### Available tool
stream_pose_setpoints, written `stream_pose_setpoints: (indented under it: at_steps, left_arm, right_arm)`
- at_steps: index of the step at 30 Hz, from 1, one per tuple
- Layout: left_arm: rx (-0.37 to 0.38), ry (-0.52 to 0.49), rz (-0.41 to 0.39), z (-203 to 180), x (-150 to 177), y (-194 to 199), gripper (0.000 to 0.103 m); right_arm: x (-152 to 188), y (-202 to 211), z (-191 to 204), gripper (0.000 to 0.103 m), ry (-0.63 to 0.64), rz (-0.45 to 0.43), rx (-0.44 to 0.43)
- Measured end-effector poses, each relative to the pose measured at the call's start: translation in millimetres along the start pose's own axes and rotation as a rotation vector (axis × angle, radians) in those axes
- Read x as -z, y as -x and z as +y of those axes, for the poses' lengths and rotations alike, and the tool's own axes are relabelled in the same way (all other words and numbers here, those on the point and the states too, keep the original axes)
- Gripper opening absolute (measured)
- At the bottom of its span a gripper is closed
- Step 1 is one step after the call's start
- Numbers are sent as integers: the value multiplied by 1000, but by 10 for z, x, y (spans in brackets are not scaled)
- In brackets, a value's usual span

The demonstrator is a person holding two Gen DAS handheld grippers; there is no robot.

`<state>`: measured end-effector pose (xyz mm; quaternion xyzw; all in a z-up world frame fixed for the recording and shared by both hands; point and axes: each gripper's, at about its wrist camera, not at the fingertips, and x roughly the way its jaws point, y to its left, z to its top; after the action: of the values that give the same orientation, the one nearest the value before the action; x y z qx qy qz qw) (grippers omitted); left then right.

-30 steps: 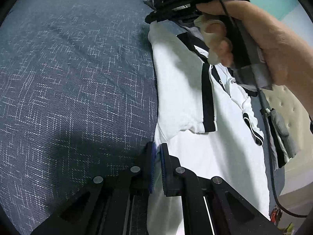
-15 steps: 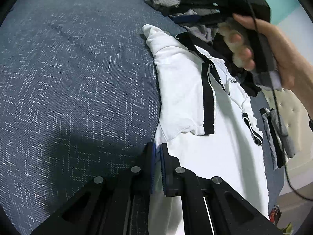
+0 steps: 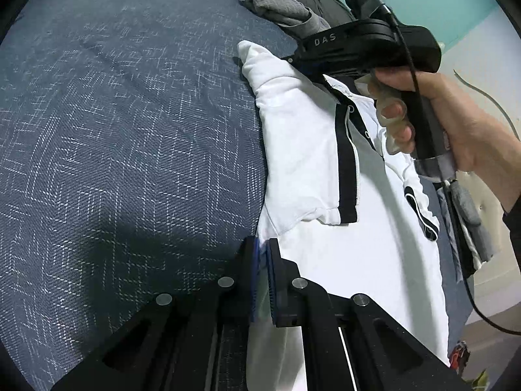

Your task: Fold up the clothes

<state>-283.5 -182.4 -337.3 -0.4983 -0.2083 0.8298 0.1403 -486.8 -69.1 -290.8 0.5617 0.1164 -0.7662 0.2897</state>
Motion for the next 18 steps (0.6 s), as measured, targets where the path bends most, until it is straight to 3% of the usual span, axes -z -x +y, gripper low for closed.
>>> stream_pose_setpoints:
  at_steps: [3, 9, 13, 16, 18]
  left_arm:
    - [3, 1, 0, -3, -5, -13, 5]
    - [1, 0, 0, -28, -12, -43, 5]
    - [3, 1, 0, -43, -22, -63, 5]
    - [2, 0, 0, -60, -28, -80, 5]
    - [2, 0, 1, -70, -32, -94, 5]
  right_arm:
    - [6, 11, 42, 1, -10, -20, 13]
    - [-113, 255, 14, 1, -86, -153, 74]
    - [-177, 307, 15, 1, -87, -178, 102]
    - [-245, 185, -57, 1, -69, -140, 125]
    - [-237, 9, -59, 1, -38, -34, 132]
